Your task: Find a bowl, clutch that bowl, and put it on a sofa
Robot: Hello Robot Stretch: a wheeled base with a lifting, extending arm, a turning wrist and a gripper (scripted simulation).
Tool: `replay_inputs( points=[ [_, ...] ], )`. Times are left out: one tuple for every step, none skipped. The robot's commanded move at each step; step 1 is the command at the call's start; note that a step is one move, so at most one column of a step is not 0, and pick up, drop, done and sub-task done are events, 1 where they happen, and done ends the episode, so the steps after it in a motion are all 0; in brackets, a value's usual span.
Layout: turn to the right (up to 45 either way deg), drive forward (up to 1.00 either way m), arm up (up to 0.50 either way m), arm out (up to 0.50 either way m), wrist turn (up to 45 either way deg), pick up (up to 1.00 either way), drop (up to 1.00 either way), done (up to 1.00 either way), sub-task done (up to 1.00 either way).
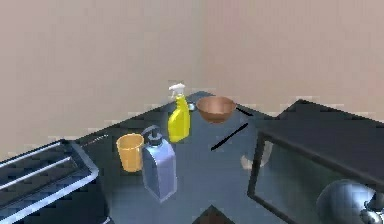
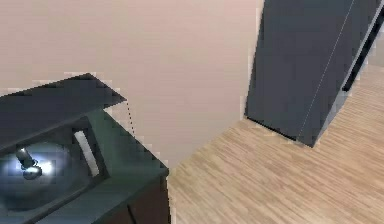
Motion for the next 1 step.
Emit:
replay_inputs(
  points=[
    [-45.0,0.00,0.00,0.00,0.0,0.00,0.00,0.00,0.00]
  ],
)
